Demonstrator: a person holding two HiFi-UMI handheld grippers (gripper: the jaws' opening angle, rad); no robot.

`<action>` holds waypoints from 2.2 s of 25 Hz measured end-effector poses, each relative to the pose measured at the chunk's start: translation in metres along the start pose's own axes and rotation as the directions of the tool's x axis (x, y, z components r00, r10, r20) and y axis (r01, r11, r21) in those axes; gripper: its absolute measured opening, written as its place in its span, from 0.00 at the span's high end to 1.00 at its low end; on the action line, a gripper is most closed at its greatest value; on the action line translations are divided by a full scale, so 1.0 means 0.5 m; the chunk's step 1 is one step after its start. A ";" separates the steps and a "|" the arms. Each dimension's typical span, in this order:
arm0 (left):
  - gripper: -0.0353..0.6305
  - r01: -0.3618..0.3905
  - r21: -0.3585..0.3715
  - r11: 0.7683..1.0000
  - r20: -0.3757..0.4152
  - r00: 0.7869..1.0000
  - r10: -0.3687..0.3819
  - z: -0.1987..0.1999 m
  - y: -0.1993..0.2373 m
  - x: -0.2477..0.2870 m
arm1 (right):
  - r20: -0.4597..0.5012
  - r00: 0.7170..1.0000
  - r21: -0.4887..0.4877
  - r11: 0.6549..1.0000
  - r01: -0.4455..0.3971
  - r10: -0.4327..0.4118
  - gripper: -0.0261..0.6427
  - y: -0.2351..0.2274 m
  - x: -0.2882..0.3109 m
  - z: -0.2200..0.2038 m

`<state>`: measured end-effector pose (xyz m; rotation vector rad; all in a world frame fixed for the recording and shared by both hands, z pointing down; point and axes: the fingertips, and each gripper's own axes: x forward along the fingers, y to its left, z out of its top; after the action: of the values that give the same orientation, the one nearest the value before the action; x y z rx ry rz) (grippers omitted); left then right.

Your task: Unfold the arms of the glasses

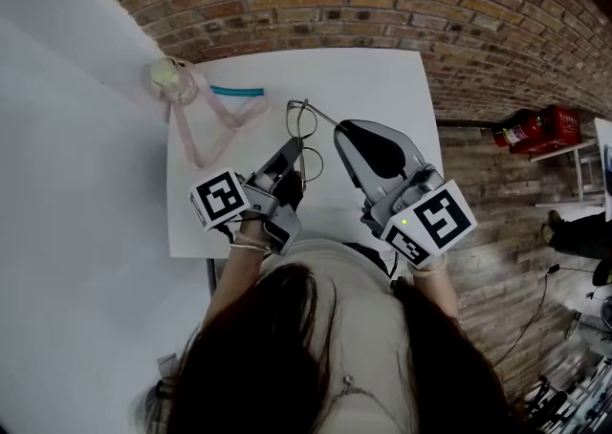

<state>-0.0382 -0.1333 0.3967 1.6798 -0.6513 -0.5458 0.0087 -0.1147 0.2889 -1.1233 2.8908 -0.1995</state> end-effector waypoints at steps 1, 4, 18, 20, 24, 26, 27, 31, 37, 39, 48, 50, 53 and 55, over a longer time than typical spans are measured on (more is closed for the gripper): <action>0.91 -0.002 0.001 1.000 -0.002 1.000 0.002 -0.001 0.001 0.000 | 0.001 1.000 -0.001 1.000 0.002 -0.002 0.92 -0.001 0.000 0.001; 0.91 -0.005 0.003 1.000 -0.008 1.000 0.005 -0.003 0.005 -0.001 | 0.001 1.000 -0.003 1.000 0.009 -0.009 0.92 -0.004 0.001 0.001; 0.91 -0.054 0.053 0.997 -0.048 0.997 0.056 -0.012 0.028 -0.006 | 0.016 0.999 0.010 0.999 0.039 -0.039 0.92 -0.029 0.000 0.013; 0.91 -0.048 0.046 0.998 -0.051 0.997 0.050 -0.014 0.026 -0.004 | 0.019 0.999 0.014 0.999 0.043 -0.043 0.92 -0.032 0.000 0.014; 0.91 0.005 0.008 1.000 -0.052 0.999 -0.005 -0.021 0.005 0.008 | 0.028 0.998 0.016 0.999 0.047 -0.047 0.92 -0.038 0.000 0.020; 0.91 -0.010 0.019 1.000 -0.060 0.998 0.011 -0.022 0.011 0.007 | 0.029 0.998 0.017 0.999 0.050 -0.050 0.92 -0.040 0.000 0.021; 0.91 -0.019 0.027 0.999 -0.064 0.998 0.021 -0.023 0.016 0.005 | 0.030 0.998 0.019 0.998 0.052 -0.052 0.92 -0.042 0.000 0.022; 0.91 -0.046 0.050 0.998 -0.078 0.996 0.050 -0.025 0.027 0.001 | 0.034 0.997 0.027 0.998 0.062 -0.062 0.92 -0.046 -0.001 0.022; 0.91 -0.016 0.031 0.999 -0.089 0.996 0.019 -0.033 0.015 0.008 | 0.038 0.997 0.028 0.997 0.072 -0.073 0.92 -0.055 -0.004 0.024; 0.91 -0.013 0.028 1.000 -0.093 0.995 0.016 -0.035 0.015 0.008 | 0.039 0.996 0.029 0.997 0.075 -0.076 0.92 -0.056 -0.005 0.024; 0.91 -0.022 0.039 0.999 -0.118 0.993 0.026 -0.044 0.021 0.007 | 0.047 0.995 0.042 0.995 0.087 -0.089 0.92 -0.062 -0.009 0.022; 0.91 -0.011 0.030 0.999 -0.119 0.993 0.015 -0.046 0.017 0.009 | 0.049 0.995 0.047 0.995 0.088 -0.090 0.92 -0.064 -0.011 0.022; 0.91 -0.015 0.032 0.999 -0.124 0.992 0.019 -0.046 0.019 0.009 | 0.051 0.994 0.049 0.995 0.091 -0.094 0.92 -0.065 -0.011 0.023; 0.91 -0.023 0.037 0.999 -0.128 0.991 0.028 -0.045 0.023 0.008 | 0.052 0.994 0.049 0.995 0.091 -0.094 0.91 -0.065 -0.011 0.023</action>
<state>-0.0215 -0.1216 0.4124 1.7217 -0.5909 -0.4067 0.0356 -0.1359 0.2815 -1.2357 2.7749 -0.2346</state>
